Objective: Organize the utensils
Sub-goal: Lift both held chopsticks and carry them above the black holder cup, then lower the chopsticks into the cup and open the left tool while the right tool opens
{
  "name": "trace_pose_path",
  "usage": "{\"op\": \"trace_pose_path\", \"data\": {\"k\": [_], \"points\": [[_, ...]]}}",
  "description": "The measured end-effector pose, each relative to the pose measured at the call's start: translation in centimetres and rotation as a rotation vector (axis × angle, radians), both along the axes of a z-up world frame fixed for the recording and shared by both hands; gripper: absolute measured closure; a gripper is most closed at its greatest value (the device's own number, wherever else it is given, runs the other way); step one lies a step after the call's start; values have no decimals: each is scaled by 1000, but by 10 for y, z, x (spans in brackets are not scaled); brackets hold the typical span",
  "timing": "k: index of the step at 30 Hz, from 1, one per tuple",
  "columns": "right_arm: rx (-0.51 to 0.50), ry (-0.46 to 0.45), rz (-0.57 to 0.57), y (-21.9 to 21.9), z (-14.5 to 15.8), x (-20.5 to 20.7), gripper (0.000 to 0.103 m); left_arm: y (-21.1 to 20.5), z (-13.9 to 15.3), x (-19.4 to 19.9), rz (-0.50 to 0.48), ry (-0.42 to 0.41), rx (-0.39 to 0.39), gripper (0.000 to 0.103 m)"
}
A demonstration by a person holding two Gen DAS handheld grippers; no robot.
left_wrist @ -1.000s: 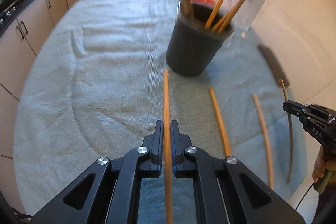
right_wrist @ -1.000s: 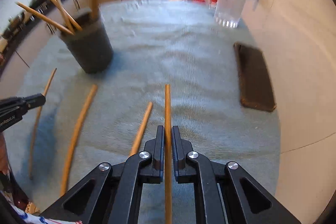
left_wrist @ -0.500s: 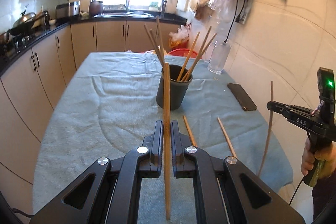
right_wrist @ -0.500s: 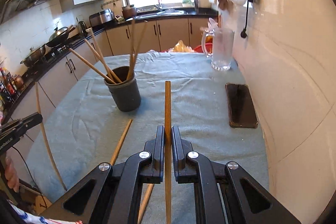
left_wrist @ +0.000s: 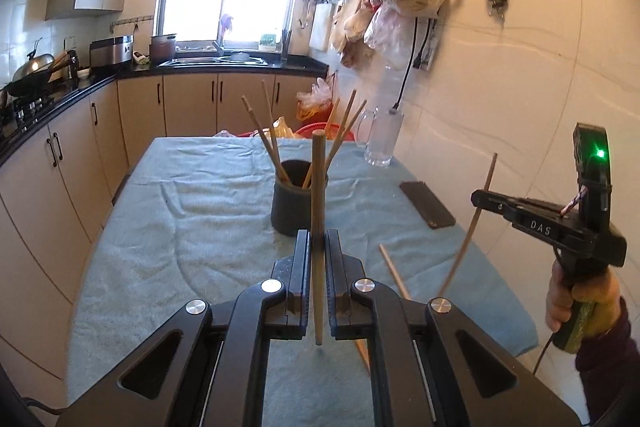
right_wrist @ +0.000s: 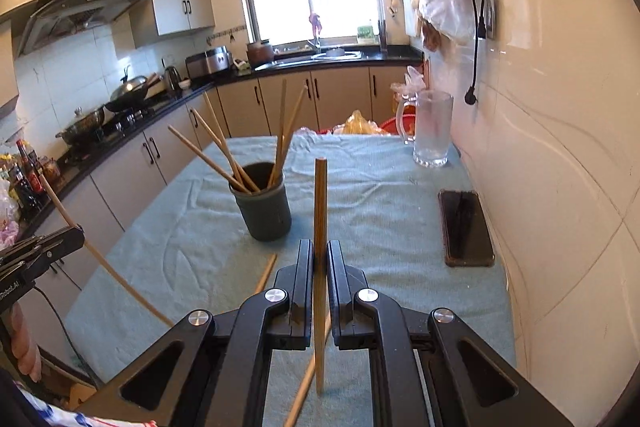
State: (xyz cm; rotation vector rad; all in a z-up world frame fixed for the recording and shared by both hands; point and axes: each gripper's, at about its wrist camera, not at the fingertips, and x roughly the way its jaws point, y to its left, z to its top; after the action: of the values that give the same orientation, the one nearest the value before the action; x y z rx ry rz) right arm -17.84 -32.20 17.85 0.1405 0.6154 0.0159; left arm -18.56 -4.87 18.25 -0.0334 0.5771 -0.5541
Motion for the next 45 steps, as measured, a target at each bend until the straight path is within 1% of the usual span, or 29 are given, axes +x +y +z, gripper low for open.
{"op": "trace_pose_path", "data": {"k": [3, 9, 16, 21, 25, 27, 29, 31, 35, 39, 44, 45], "points": [[-3, -22, -4, -1, 6, 5, 96, 1, 5, 10, 12, 3, -26, 97], [4, -58, -2, -2, 21, 19, 96, 5, 23, 31, 35, -3, -75, 97], [20, -129, 19, 6, 52, 43, 96, -6, 52, 63, 89, -64, -95, 97], [83, -208, 22, 13, 74, 73, 96, -21, 74, 90, 119, -106, -130, 97], [136, -252, 20, 17, 82, 100, 96, -36, 82, 115, 139, -129, -140, 97], [147, -268, 16, 21, 81, 115, 96, -44, 81, 128, 156, -146, -129, 97], [144, -274, 13, 25, 77, 127, 96, -52, 76, 141, 167, -143, -116, 97], [138, -264, 8, 27, 69, 138, 96, -58, 68, 157, 164, -109, -112, 97], [171, -193, 13, 23, 45, 161, 96, -65, 47, 180, 164, -36, -93, 97], [172, -142, 27, 24, 26, 172, 96, -67, 34, 185, 165, -20, -75, 97], [177, -118, 34, 25, 16, 177, 95, -65, 33, 184, 175, -19, -76, 96], [181, -116, 35, 25, 15, 177, 95, -64, 33, 184, 172, -18, -79, 95]]}}
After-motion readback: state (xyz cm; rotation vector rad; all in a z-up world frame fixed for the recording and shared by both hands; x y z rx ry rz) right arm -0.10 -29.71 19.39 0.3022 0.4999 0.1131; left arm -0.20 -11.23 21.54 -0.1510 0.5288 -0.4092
